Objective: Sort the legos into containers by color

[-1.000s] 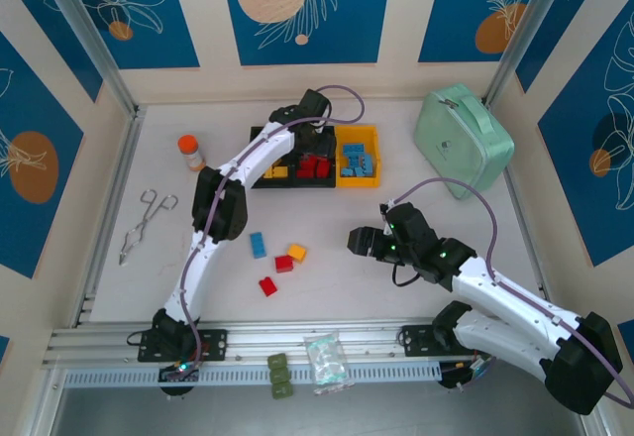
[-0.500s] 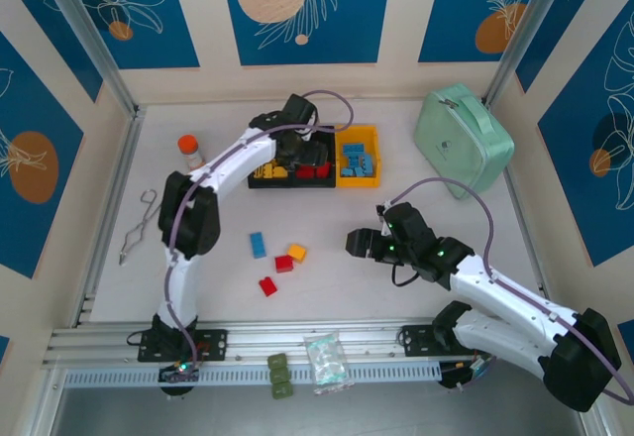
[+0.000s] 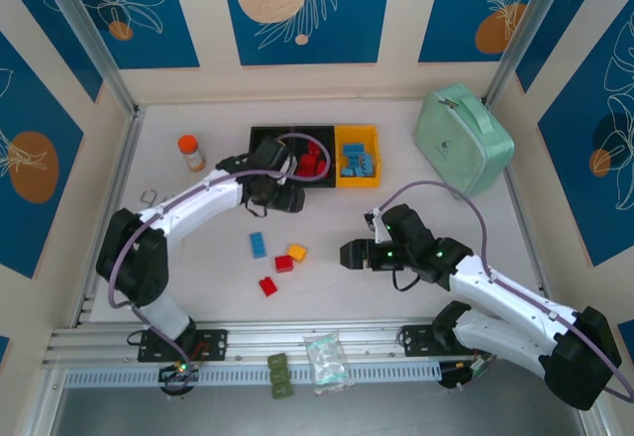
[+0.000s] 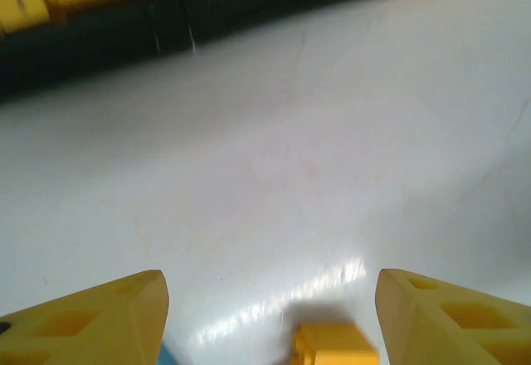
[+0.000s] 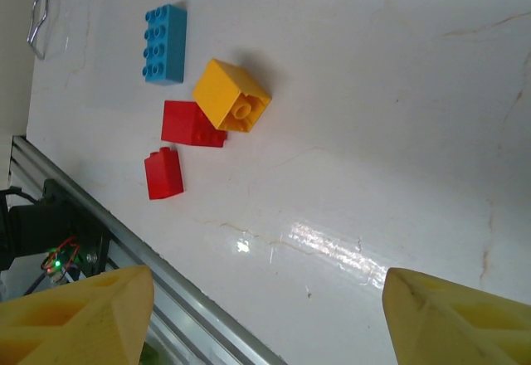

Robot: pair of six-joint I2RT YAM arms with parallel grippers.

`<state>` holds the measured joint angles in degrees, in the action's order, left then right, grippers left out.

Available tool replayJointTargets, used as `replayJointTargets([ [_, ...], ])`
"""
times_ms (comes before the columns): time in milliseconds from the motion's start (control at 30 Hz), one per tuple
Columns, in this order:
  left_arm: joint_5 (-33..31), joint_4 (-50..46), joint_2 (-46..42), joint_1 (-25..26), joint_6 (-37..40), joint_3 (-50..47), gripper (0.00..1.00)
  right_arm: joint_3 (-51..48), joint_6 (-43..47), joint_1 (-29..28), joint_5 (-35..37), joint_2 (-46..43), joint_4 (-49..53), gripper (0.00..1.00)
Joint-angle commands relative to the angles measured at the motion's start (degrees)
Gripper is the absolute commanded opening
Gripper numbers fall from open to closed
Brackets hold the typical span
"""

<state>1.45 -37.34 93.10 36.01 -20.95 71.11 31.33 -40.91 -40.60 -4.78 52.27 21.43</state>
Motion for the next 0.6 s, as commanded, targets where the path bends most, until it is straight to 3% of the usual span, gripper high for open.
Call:
replayJointTargets([
  [0, 0.1, -0.8, -5.5, 1.6, -2.7, -5.0, 0.67, -1.3, 0.5, -0.6, -1.9, 0.5, 1.3, 0.73],
  [400, -0.3, -6.5, -21.0, 9.0, -12.3, -22.3, 0.69, -0.9, 0.7, -2.5, -1.2, 3.6, -0.1, 0.73],
  [567, 0.2, -8.9, -25.7, 11.4, -20.5, -29.0, 0.71, -0.9, 0.7, -2.8, -0.8, 4.0, 0.0, 0.73],
])
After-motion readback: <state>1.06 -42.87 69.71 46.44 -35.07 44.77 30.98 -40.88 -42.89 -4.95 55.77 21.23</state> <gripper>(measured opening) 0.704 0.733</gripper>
